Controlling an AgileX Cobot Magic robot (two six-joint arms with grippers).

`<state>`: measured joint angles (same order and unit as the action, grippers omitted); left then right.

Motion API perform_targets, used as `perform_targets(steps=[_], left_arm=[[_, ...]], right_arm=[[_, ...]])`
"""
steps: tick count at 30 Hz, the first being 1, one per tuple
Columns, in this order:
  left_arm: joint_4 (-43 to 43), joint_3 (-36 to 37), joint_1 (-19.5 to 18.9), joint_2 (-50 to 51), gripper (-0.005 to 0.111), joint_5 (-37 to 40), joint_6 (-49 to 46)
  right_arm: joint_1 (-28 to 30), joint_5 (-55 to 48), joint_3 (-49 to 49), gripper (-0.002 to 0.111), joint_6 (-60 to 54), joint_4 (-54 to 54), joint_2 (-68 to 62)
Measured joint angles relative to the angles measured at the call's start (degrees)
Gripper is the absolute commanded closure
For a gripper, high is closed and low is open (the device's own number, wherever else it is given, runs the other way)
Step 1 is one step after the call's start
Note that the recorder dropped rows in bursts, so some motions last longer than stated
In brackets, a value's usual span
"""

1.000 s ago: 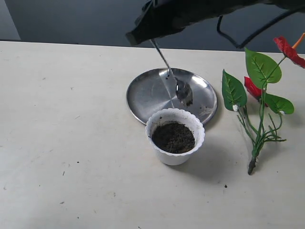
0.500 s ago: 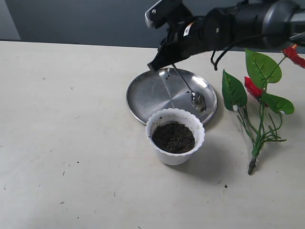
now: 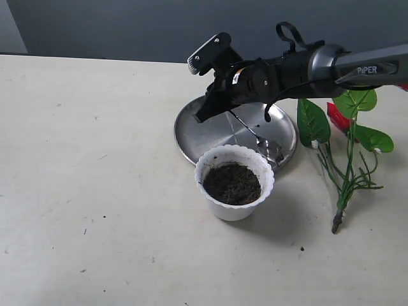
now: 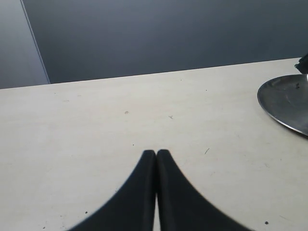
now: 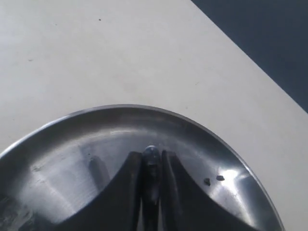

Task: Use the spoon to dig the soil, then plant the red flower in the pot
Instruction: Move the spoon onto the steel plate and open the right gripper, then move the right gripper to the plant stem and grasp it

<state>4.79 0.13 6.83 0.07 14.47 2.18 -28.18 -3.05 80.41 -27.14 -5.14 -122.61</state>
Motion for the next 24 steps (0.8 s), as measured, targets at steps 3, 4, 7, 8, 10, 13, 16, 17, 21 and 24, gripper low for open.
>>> perform_targets(steps=[3,4,7,8,10,13,16,17,21,24], left_arm=[[0.0,0.0,0.0,0.0,0.106,0.0,0.0],[0.0,0.0,0.0,0.0,0.106,0.0,0.0],[0.0,0.0,0.0,0.0,0.106,0.0,0.0],[0.0,0.0,0.0,0.0,0.106,0.0,0.0],[0.0,0.0,0.0,0.0,0.106,0.0,0.0],[0.0,0.0,0.0,0.0,0.106,0.0,0.0],[0.0,0.0,0.0,0.0,0.106,0.0,0.0],[0.0,0.0,0.0,0.0,0.106,0.0,0.0],[0.0,0.0,0.0,0.0,0.106,0.0,0.0],[0.0,0.0,0.0,0.0,0.106,0.0,0.0]], right_arm=[[0.0,0.8,0.0,0.093,0.0,0.0,0.0],[0.0,0.8,0.0,0.086,0.0,0.0,0.0],[0.0,0.9,0.0,0.070,0.0,0.0,0.0],[0.0,1.0,0.0,0.068,0.0,0.0,0.0],[0.0,1.1,0.0,0.067,0.0,0.0,0.0],[0.0,0.8,0.0,0.067,0.0,-1.4,0.7],[0.0,-1.6,0.0,0.068,0.2,-3.6,3.6],[0.0,-2.8,0.0,0.068,0.6,-4.6,4.8],[0.0,-11.2,0.0,0.068,5.3,-6.3,12.9],[0.0,-19.7,0.0,0.068,11.7,-4.0,19.0]])
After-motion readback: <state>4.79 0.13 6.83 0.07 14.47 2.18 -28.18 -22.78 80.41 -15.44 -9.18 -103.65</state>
